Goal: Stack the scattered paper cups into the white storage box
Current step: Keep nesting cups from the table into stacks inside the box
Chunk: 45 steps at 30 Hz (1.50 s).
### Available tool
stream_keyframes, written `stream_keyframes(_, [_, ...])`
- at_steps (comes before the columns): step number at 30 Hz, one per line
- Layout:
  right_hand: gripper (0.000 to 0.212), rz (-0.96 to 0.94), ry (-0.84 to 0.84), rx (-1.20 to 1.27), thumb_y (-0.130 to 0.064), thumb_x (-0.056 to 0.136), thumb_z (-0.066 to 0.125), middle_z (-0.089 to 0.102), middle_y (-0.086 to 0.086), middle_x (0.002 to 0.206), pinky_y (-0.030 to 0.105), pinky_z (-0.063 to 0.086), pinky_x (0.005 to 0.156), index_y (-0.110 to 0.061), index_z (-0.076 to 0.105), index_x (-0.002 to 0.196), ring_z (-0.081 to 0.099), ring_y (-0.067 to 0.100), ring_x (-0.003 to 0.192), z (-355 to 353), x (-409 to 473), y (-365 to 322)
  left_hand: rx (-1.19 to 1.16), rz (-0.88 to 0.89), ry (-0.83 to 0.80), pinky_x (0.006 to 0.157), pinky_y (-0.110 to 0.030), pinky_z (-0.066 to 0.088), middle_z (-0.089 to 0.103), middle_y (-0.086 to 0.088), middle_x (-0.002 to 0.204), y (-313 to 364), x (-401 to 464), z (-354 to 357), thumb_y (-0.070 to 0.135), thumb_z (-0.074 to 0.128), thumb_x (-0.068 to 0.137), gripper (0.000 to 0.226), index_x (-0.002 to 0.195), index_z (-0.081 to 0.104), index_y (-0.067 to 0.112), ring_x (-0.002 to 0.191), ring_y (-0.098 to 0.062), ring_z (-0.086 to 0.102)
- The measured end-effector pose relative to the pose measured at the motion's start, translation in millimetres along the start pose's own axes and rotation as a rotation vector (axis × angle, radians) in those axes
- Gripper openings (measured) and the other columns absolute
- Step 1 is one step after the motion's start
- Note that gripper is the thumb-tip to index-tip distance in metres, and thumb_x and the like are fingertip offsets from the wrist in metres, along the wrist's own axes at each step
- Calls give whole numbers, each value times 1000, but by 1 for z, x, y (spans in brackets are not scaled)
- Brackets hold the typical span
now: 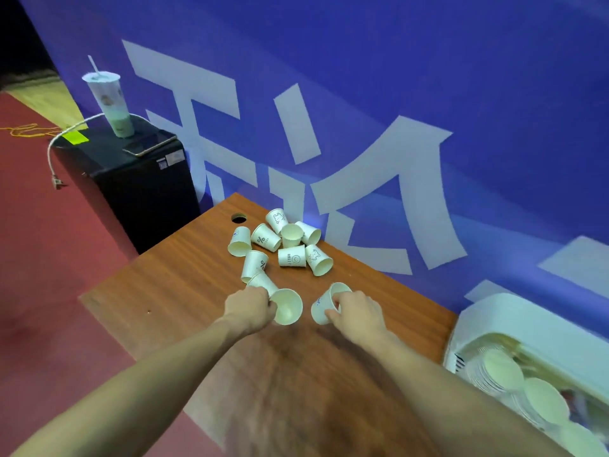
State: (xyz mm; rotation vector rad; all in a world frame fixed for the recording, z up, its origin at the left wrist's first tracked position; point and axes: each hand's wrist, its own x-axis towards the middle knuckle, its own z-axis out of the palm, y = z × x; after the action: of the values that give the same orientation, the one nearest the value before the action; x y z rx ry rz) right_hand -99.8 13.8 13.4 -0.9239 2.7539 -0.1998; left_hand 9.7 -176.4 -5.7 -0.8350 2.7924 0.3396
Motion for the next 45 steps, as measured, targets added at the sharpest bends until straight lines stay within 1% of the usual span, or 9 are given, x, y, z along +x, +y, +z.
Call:
stream_keyframes(3, [22, 62, 30, 16, -42, 91, 57, 67, -1, 94, 32, 46, 71, -23, 65, 99, 64, 22, 89, -8, -27, 34, 6, 68, -11, 68, -30, 44, 61, -2, 92, 42, -8, 1, 36, 42, 93, 25, 86, 56, 16, 81, -23, 57])
stream_keyframes(7, [21, 134, 71, 30, -40, 91, 55, 66, 1, 91, 31, 39, 66, -20, 62, 92, 63, 26, 89, -17, -68, 83, 19, 183, -28, 61, -30, 44, 59, -1, 76, 104, -21, 4, 36, 43, 91, 30, 69, 51, 17, 72, -22, 59])
stream_keyframes(14, [19, 284, 133, 82, -39, 89, 56, 66, 4, 93, 32, 36, 65, -20, 59, 87, 62, 29, 92, -29, -139, 168, 32, 335, -98, 61, -29, 44, 61, -3, 78, 211, -52, 19, 36, 45, 88, 27, 69, 51, 17, 71, -25, 59])
stream_keyframes(19, [20, 385, 166, 100, -38, 90, 55, 65, 6, 90, 33, 37, 64, -20, 53, 80, 62, 30, 90, -35, -187, 219, -3, 398, -157, 69, -31, 55, 65, -2, 75, 278, -76, 34, 35, 45, 87, 29, 78, 62, 14, 66, -24, 67])
stream_keyframes(23, [22, 453, 191, 112, -39, 90, 54, 63, 3, 84, 32, 39, 63, -19, 57, 83, 63, 28, 86, -37, -225, 257, -60, 436, -239, 65, -26, 54, 67, -2, 67, 329, -94, 48, 32, 43, 85, 30, 73, 62, 12, 52, -20, 68])
stream_keyframes(26, [22, 514, 209, 123, -39, 92, 54, 67, 5, 89, 32, 41, 65, -18, 61, 90, 63, 27, 88, -40, -252, 285, -111, 482, -289, 66, -30, 58, 61, 0, 61, 364, -110, 57, 27, 43, 83, 25, 65, 55, 14, 56, -22, 70])
stream_keyframes(31, [21, 617, 248, 124, -38, 91, 54, 64, 3, 89, 33, 40, 65, -18, 60, 91, 61, 27, 89, -45, -289, 328, -202, 553, -329, 53, -23, 41, 50, 1, 47, 414, -127, 68, 24, 42, 86, 31, 56, 43, 17, 48, -23, 67])
stream_keyframes(39, [18, 723, 283, 96, -34, 91, 55, 63, 2, 86, 32, 43, 65, -17, 60, 93, 60, 26, 84, -51, -326, 382, -173, 605, -267, 49, -22, 37, 43, 2, 46, 467, -138, 83, 22, 43, 84, 32, 52, 39, 18, 35, -18, 46])
stream_keyframes(45, [17, 751, 255, 119, -35, 93, 55, 57, -3, 83, 31, 41, 64, -20, 60, 98, 53, 20, 77, -44, -328, 413, -128, 588, -290, 47, -22, 33, 43, 1, 44, 488, -134, 100, 24, 44, 85, 35, 51, 39, 17, 47, -22, 64])
